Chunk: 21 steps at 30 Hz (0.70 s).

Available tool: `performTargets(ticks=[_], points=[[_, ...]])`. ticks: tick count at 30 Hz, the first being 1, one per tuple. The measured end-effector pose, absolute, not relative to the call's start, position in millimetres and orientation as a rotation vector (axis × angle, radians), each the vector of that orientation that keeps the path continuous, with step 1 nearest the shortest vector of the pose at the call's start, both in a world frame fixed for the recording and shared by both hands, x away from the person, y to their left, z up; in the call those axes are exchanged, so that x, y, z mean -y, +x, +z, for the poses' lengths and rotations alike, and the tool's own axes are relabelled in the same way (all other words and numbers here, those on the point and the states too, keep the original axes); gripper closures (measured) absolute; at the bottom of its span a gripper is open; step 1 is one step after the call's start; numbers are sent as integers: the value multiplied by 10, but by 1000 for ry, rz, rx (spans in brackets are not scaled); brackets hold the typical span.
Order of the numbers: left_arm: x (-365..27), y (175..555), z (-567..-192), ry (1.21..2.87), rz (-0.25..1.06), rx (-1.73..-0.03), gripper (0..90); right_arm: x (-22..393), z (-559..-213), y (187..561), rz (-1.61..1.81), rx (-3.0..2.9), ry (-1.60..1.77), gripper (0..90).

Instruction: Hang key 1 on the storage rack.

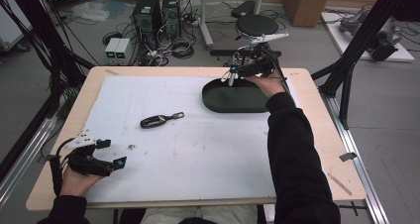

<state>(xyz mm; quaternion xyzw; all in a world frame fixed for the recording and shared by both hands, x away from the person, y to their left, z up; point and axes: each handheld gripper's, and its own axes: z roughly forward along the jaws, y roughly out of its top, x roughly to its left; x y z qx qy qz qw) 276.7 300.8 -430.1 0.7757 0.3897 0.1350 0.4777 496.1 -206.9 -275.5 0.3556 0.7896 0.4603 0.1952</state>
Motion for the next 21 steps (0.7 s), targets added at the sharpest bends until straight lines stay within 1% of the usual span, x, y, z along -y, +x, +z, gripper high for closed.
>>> performTargets(ticks=[14,21], points=[[-3011,2767,-4301,1892,333,-957,17,2272,-3002,4790,1312,-2224,1042,7],[-3011,2765,-4299,1892,337,-958,17,2373,-3202,4684,1307,-2237,1076,7]])
